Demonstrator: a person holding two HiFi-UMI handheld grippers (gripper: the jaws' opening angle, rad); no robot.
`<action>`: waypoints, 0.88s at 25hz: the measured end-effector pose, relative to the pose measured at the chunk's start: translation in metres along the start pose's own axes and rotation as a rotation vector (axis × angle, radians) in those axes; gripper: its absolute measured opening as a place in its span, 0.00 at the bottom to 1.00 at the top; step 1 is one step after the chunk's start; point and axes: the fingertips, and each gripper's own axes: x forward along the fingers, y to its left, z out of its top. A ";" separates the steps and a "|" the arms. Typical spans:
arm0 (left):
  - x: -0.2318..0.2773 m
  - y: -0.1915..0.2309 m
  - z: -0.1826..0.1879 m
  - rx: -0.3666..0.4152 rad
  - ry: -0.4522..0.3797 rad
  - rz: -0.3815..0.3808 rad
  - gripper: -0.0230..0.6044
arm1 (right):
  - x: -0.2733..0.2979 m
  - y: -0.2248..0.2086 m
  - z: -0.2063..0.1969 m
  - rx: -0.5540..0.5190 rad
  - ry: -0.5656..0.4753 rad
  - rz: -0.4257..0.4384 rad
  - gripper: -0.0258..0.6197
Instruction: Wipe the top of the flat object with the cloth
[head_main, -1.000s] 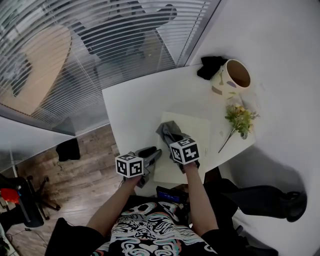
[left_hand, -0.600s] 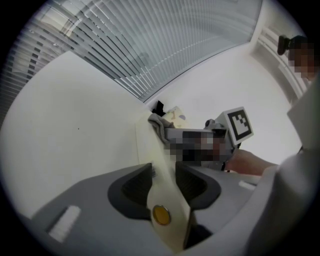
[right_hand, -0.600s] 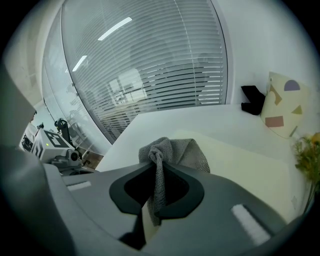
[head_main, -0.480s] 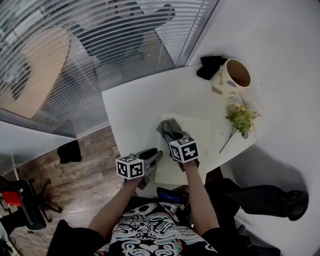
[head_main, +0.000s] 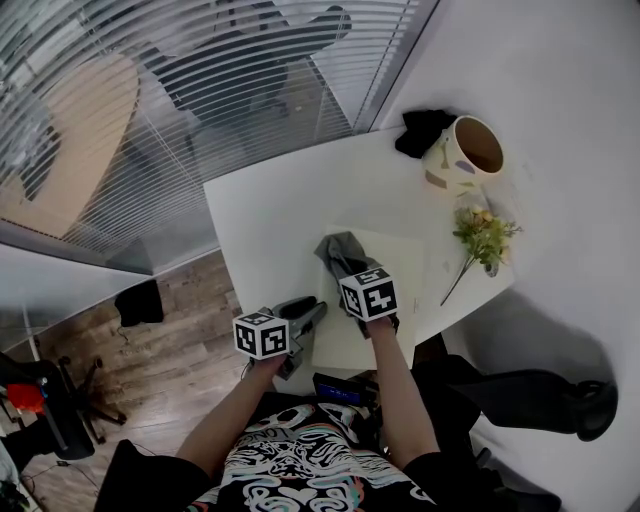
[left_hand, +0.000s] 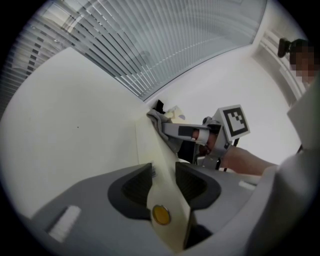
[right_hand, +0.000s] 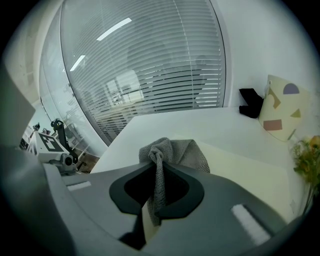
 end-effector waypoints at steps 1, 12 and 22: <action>0.000 0.000 0.000 0.000 0.001 0.000 0.36 | 0.000 -0.001 0.000 0.003 0.000 -0.002 0.06; -0.001 0.000 0.001 -0.005 0.003 -0.010 0.36 | 0.006 -0.009 0.009 0.033 0.002 -0.041 0.06; 0.001 0.000 0.001 -0.006 0.003 -0.015 0.36 | 0.008 -0.018 0.015 0.044 -0.017 -0.102 0.06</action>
